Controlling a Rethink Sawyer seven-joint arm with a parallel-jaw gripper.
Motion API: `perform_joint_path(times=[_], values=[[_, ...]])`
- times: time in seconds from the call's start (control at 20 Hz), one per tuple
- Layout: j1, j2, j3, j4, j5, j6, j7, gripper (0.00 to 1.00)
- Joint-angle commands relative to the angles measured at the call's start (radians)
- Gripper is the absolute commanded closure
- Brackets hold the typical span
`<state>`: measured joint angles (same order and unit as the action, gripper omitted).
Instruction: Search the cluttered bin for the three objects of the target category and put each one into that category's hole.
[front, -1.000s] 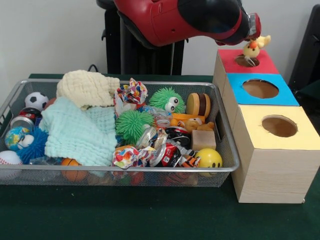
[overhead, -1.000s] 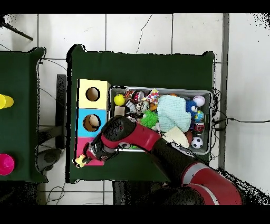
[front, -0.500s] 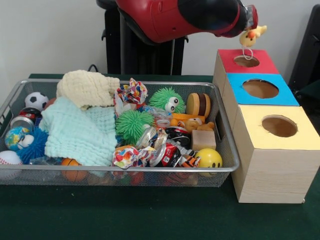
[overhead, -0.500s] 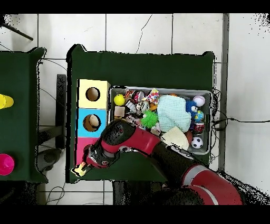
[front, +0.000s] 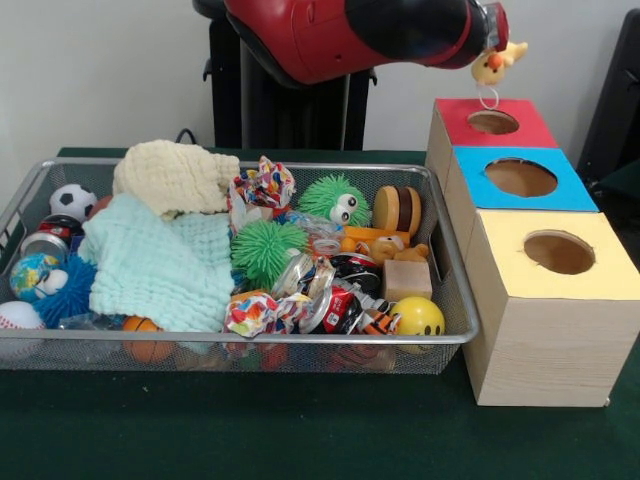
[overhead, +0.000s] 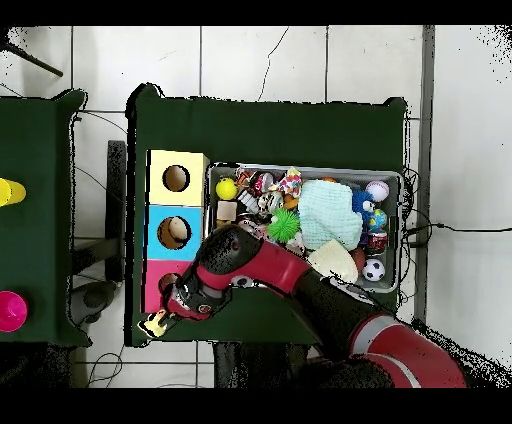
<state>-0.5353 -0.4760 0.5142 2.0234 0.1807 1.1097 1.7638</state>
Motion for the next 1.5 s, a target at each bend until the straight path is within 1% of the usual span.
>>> perform_joint_path(times=[0.05, 0.3, 0.5, 0.8, 0.95, 1.2, 1.5], values=[[-0.03, -0.028, -0.017, -0.046, 0.001, -0.101, 0.057, 1.0], [-0.041, -0.065, 0.002, -0.021, 0.019, -0.113, 0.055, 1.0], [-0.046, -0.079, 0.014, -0.021, 0.029, -0.128, 0.048, 1.0], [-0.061, -0.065, 0.035, -0.033, 0.042, -0.166, 0.028, 1.0], [-0.062, -0.066, 0.041, -0.041, 0.048, -0.163, 0.035, 1.0], [-0.066, -0.066, 0.072, -0.05, 0.09, -0.155, 0.047, 1.0], [-0.046, -0.06, 0.095, -0.1, 0.138, -0.111, 0.07, 1.0]])
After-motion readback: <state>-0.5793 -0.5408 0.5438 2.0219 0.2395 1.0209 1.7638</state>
